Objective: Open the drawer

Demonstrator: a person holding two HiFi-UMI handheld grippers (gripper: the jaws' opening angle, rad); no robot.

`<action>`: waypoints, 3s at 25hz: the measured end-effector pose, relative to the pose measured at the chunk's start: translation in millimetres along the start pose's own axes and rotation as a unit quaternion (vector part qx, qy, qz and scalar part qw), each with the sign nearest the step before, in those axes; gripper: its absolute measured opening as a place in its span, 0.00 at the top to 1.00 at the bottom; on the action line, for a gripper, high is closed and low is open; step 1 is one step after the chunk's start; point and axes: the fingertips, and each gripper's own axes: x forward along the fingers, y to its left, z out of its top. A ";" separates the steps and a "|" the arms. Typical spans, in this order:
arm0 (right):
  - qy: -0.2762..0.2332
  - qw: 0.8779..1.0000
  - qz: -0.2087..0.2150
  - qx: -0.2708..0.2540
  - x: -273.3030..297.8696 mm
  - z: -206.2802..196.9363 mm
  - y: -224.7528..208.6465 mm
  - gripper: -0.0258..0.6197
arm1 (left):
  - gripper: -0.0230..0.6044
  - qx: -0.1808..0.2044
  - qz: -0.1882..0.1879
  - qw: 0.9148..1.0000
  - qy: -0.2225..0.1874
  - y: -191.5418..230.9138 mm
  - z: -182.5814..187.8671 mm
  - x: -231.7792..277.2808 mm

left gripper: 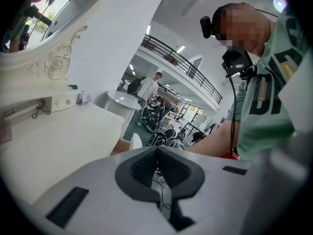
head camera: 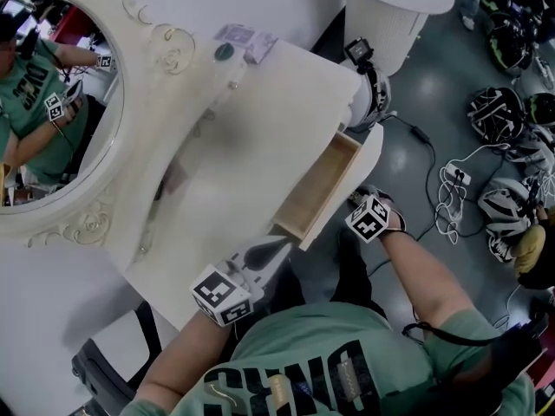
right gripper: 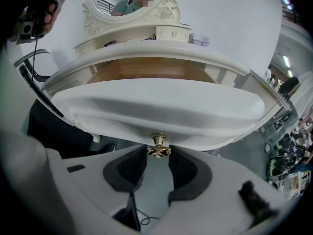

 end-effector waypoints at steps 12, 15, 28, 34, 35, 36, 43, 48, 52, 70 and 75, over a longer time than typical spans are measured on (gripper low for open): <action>0.003 1.000 -0.002 0.003 -8.5 -17.9 -0.3 0.74 | 0.95 0.003 -0.007 1.000 0.001 -10.0 1.1 6.7; 0.004 1.000 -0.002 0.002 -9.9 -21.6 -0.1 0.74 | 0.95 0.005 -0.010 1.000 0.001 -12.1 1.6 8.8; 0.003 1.000 -0.004 0.005 -17.2 -39.9 -0.5 0.74 | 0.95 0.008 -0.017 1.000 0.005 -18.9 1.8 16.9; 0.005 1.000 -0.005 0.005 -21.5 -46.5 -1.0 0.74 | 0.95 0.009 -0.019 1.000 0.006 -20.7 2.9 19.1; 0.005 1.000 -0.006 0.004 -21.9 -47.9 -1.4 0.74 | 0.95 0.010 -0.019 1.000 0.006 -21.0 3.0 19.4; 0.006 1.000 -0.007 0.004 -22.2 -49.2 -1.6 0.74 | 0.95 0.010 -0.020 1.000 0.006 -21.1 3.0 19.5; 0.007 1.000 -0.008 0.004 -25.4 -59.6 -1.1 0.74 | 0.95 0.014 -0.022 1.000 0.008 -22.7 2.6 20.9; 0.007 1.000 -0.009 0.004 -28.2 -65.0 -1.4 0.74 | 0.95 0.017 -0.024 1.000 0.010 -23.9 1.7 21.8; 0.009 1.000 -0.011 0.004 -30.4 -70.1 -1.1 0.74 | 0.95 0.014 -0.024 1.000 0.010 -25.0 1.8 21.4; 0.006 1.000 -0.010 0.010 -35.3 -78.0 0.9 0.74 | 0.95 0.015 -0.025 0.999 0.012 -24.8 5.4 25.8; 0.000 1.000 -0.011 0.015 -35.4 -80.4 1.6 0.74 | 0.95 0.017 -0.024 1.000 0.011 -22.4 6.3 25.7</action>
